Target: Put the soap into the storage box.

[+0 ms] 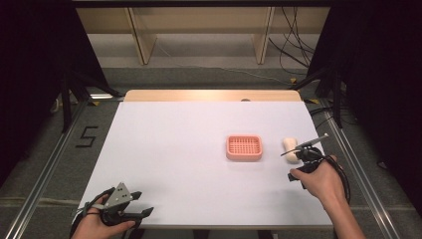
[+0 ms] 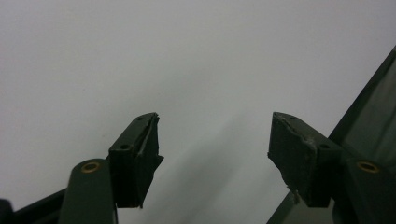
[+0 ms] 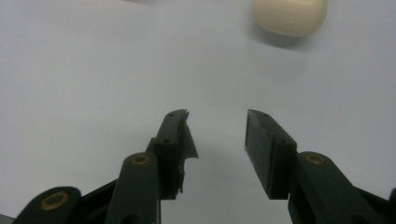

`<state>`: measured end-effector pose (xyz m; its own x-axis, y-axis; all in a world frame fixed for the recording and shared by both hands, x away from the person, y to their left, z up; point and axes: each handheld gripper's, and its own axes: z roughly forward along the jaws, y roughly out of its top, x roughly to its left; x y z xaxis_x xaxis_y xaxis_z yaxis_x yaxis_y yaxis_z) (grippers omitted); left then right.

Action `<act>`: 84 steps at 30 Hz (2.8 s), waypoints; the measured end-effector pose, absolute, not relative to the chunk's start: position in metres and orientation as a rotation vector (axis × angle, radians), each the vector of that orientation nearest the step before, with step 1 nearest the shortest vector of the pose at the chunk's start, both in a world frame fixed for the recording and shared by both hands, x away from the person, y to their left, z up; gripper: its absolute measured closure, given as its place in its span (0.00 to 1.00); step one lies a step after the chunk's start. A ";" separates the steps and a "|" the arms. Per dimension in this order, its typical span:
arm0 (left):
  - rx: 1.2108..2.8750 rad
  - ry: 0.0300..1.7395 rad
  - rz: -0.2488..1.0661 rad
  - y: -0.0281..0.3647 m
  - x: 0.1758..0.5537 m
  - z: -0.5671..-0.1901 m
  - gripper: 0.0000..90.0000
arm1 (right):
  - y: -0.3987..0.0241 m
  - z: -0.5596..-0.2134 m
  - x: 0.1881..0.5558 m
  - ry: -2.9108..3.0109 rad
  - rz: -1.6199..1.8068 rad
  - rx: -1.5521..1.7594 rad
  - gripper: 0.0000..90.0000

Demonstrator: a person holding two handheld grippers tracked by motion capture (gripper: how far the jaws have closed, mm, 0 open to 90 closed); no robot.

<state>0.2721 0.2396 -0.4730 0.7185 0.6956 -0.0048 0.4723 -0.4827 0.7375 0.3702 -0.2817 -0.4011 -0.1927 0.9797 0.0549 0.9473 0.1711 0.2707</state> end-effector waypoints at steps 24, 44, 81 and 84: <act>2.177 0.875 0.387 0.241 0.273 -0.473 0.37 | -0.284 -0.395 0.413 2.301 0.296 1.960 0.61; 2.156 0.908 0.375 0.241 0.272 -0.474 0.37 | -0.284 -0.395 0.443 2.255 0.279 1.958 0.56; 2.141 0.933 0.383 0.245 0.268 -0.475 0.37 | -0.299 -0.431 0.499 2.318 0.129 1.969 0.48; 2.151 0.938 0.390 0.245 0.268 -0.475 0.37 | -0.293 -0.431 0.502 2.245 0.123 2.057 0.48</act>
<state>0.2684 0.2452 -0.4746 0.6857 0.7277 -0.0173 0.5010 -0.4546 0.7364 0.5021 -0.2930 -0.4311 -0.0866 0.9961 -0.0152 0.9885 0.0879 0.1228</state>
